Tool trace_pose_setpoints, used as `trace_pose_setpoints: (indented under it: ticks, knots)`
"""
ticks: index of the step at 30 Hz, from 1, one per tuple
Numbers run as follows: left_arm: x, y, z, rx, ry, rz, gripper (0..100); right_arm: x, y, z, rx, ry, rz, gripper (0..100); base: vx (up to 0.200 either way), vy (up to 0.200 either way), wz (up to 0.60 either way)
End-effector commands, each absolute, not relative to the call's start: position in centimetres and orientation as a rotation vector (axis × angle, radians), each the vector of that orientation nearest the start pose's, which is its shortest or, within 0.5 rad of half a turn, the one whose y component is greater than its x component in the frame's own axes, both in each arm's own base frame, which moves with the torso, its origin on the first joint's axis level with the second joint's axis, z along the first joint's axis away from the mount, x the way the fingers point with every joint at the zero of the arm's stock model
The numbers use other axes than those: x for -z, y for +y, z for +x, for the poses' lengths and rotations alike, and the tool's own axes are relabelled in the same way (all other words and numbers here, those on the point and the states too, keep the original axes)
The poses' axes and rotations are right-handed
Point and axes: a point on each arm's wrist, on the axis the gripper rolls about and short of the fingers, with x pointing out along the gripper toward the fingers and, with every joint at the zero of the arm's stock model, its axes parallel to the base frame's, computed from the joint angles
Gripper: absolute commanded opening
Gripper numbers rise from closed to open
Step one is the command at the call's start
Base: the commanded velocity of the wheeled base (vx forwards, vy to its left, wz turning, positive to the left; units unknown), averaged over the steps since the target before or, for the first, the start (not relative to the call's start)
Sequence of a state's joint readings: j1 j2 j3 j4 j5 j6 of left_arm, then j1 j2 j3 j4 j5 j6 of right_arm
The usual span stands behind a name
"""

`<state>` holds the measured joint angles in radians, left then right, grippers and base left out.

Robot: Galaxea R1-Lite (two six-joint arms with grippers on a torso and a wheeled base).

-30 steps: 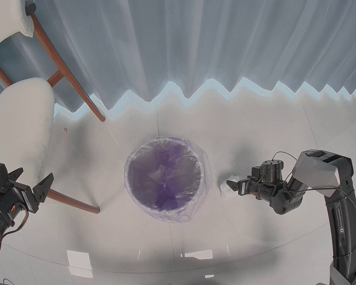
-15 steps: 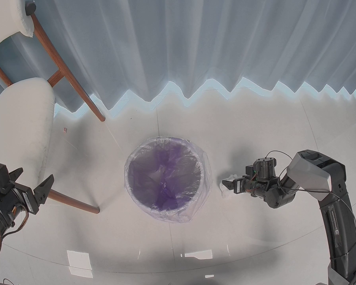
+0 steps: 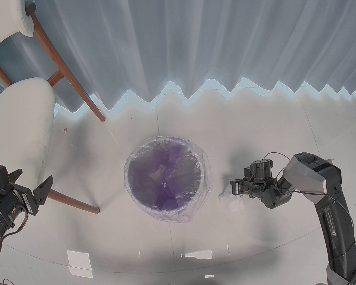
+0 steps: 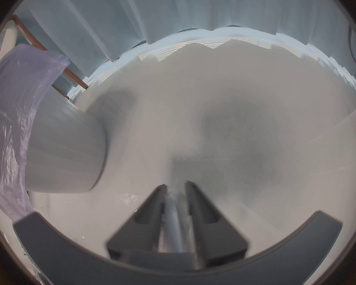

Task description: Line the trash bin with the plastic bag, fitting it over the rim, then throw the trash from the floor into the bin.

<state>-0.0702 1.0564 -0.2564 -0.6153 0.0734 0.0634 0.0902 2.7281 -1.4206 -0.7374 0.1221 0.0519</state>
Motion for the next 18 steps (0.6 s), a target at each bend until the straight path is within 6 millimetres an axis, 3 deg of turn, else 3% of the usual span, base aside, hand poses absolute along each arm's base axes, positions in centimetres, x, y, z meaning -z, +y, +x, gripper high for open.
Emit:
trace_pose_setpoints:
  ticks: [1,10,13,18]
  knots:
    - [-17.1,-0.7,12.8,0.002,0.176,0.075,100,8.2,4.3,47.4,-0.170,0.577,0.063,0,0.000,0.000,0.00]
    - [-17.3,-0.7,12.0,0.006,0.145,0.073,100,4.1,1.7,46.4,-0.074,0.525,0.108,0,0.000,0.000,0.00]
    - [-17.4,-0.7,11.7,0.007,0.133,0.071,100,2.3,1.7,46.0,-0.061,0.502,0.125,0,0.000,0.000,0.00]
    - [-17.5,-0.8,11.7,0.018,0.130,0.073,100,1.5,2.3,45.5,-0.020,0.492,0.160,0,0.000,0.000,0.00]
